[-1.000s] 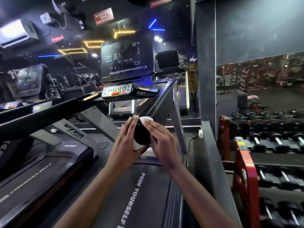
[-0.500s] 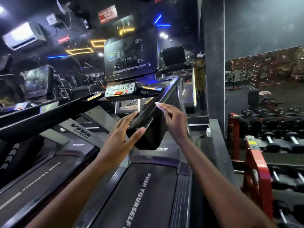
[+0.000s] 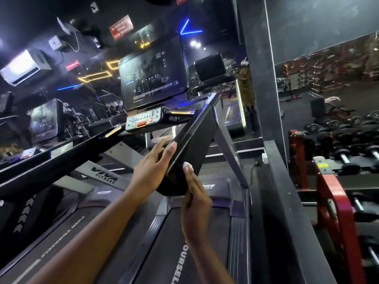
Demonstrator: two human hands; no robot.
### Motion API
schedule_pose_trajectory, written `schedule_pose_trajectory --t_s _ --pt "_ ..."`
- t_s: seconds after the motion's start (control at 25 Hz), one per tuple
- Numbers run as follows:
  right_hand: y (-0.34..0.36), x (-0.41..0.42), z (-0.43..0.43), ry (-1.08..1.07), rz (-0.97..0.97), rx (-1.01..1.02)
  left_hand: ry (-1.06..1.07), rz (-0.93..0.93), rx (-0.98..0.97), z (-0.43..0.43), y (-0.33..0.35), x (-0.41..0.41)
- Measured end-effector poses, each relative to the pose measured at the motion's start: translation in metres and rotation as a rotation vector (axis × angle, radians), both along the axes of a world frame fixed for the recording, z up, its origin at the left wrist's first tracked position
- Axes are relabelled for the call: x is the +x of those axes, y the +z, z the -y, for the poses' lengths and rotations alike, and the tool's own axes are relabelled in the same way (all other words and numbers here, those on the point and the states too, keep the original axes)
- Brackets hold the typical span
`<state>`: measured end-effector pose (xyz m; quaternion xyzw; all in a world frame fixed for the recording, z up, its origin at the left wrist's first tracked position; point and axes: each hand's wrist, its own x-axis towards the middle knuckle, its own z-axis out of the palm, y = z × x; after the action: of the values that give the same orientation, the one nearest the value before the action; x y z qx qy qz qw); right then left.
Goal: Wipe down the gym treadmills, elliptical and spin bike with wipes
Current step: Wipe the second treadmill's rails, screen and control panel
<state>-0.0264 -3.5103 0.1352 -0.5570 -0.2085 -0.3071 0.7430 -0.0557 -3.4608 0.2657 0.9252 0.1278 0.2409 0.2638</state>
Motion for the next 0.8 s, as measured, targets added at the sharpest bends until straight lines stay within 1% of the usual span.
schedule_pose_trajectory --t_s 0.12,0.2,0.28,0.4,0.48,0.52,0.64,0.8 --pt "-0.012 0.018 0.002 -0.015 -0.143 0.06 0.026 -0.048 0.082 0.003 0.003 -0.001" --pt "-0.009 0.018 0.004 -0.042 -0.173 0.069 0.033 -0.081 0.118 0.002 0.004 -0.002" --pt "0.005 0.001 0.002 -0.061 -0.07 0.057 0.026 -0.077 0.144 0.001 0.003 -0.002" --pt "0.02 -0.023 -0.004 -0.011 0.074 -0.006 0.001 -0.074 0.138 -0.002 0.003 -0.001" --pt "0.018 -0.01 -0.003 0.04 0.098 -0.011 -0.005 -0.072 0.134 -0.002 0.003 -0.001" --pt "0.014 0.001 -0.003 0.08 0.069 0.012 -0.001 -0.069 0.138 -0.002 0.002 -0.002" --pt "0.002 0.04 -0.002 0.215 -0.115 0.156 -0.01 -0.081 0.146 0.0 0.002 -0.005" --pt "0.001 0.07 0.006 0.075 -0.166 0.075 -0.043 -0.091 0.152 -0.004 0.003 -0.004"
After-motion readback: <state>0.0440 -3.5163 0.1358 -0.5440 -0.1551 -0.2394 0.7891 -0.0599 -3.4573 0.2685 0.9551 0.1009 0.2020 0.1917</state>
